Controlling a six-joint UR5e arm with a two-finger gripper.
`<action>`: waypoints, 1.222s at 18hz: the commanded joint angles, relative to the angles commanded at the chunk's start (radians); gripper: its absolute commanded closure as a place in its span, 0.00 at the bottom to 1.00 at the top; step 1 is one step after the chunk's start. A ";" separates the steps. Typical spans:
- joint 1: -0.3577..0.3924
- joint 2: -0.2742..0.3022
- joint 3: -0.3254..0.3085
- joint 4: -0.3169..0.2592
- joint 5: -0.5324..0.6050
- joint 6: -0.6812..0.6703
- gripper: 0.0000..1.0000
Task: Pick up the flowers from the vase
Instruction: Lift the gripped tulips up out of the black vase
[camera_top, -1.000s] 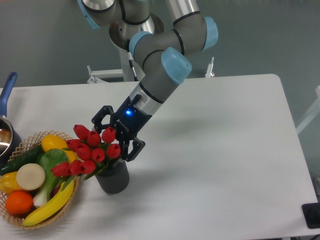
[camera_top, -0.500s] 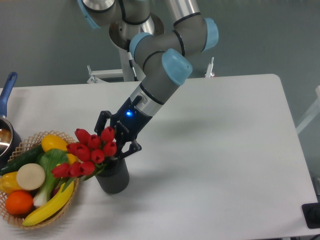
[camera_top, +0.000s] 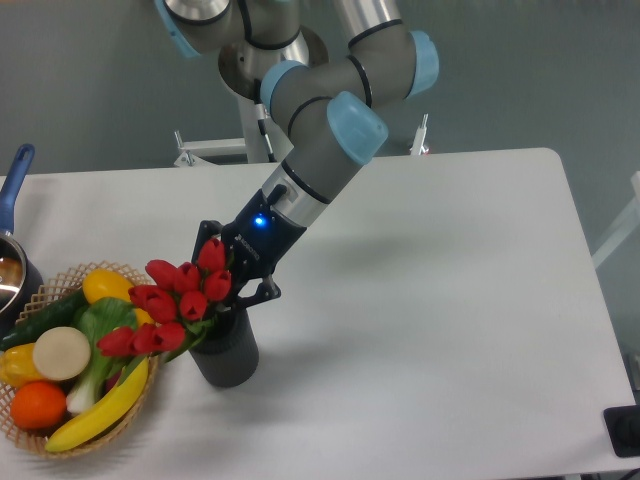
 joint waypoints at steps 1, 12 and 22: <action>0.002 0.003 -0.002 0.000 -0.003 -0.002 0.65; 0.067 0.083 0.009 -0.002 -0.123 -0.077 0.64; 0.115 0.140 0.028 -0.002 -0.223 -0.150 0.64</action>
